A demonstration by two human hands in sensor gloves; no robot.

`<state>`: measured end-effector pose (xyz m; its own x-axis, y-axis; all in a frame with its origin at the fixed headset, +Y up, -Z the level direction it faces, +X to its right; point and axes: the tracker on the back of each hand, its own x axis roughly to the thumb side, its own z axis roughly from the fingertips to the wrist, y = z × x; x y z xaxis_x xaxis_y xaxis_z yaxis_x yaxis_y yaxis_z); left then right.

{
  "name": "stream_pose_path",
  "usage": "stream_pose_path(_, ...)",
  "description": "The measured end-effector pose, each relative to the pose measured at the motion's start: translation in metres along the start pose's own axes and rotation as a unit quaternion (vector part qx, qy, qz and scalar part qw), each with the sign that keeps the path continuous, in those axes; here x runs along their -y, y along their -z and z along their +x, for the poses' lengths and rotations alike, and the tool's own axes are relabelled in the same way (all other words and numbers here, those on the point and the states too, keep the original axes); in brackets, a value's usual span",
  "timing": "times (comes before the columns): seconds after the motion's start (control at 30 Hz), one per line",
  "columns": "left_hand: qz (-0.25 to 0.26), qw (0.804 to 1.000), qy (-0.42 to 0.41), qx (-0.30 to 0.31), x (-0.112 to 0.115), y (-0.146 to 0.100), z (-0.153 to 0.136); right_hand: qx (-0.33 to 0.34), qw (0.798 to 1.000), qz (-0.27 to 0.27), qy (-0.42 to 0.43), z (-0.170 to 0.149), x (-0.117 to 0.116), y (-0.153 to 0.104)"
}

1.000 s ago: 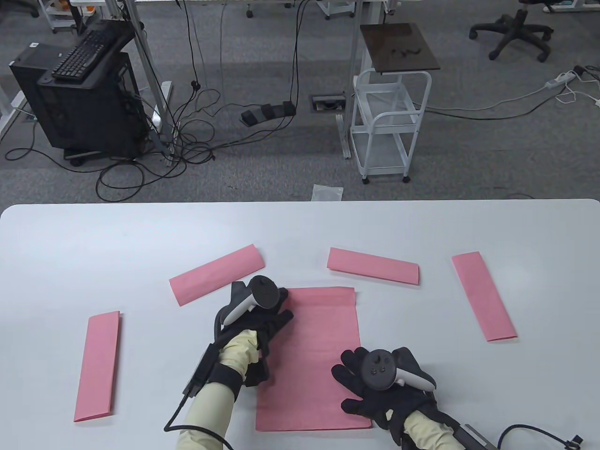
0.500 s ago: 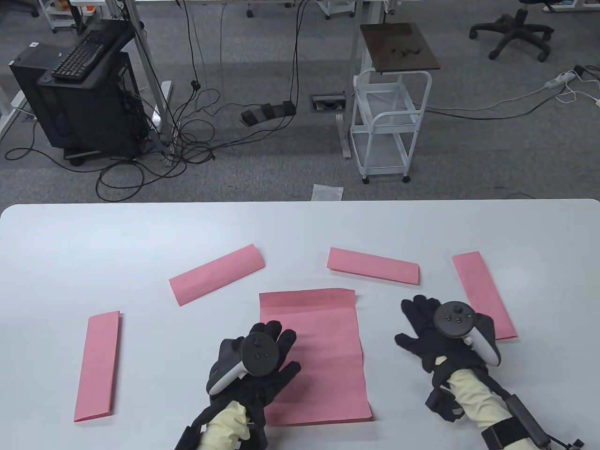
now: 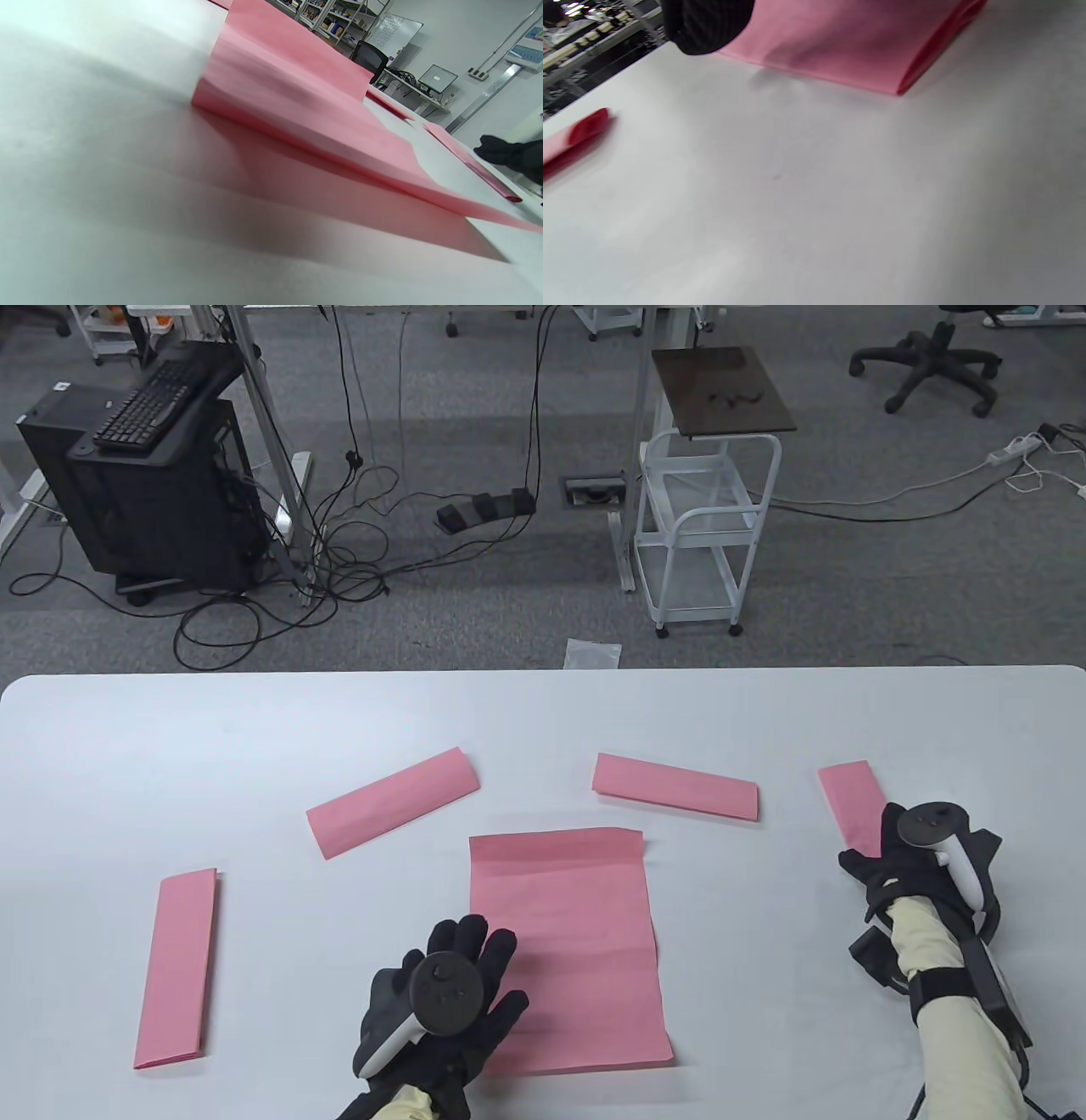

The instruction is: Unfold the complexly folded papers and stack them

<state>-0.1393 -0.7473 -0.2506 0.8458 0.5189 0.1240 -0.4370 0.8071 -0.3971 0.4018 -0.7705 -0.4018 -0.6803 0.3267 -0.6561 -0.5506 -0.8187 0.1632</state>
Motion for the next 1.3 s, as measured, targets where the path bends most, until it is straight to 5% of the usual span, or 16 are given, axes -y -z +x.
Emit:
stream_pose_path(0.37,-0.010,1.000,-0.014,-0.008,0.005,0.004,-0.007,-0.011,0.999,-0.023,-0.034,0.017,-0.005,0.011)
stream_pose_path(0.57,-0.006,1.000,-0.018,-0.005,0.005,0.004,-0.008,0.007,0.996,-0.090,0.001,0.020,0.001,0.003)
stream_pose_path(0.77,-0.008,1.000,-0.023,0.004,0.009,0.005,-0.006,0.132,0.978,-0.139,0.085,0.027,0.019,-0.023)
stream_pose_path(1.03,-0.035,0.999,0.002,0.019,0.023,0.012,-0.001,0.362,0.907,-0.007,0.217,0.058,0.011,-0.092)
stream_pose_path(1.3,0.000,0.998,-0.038,0.050,0.005,0.026,0.005,0.439,0.864,0.080,0.234,0.100,-0.045,-0.140)
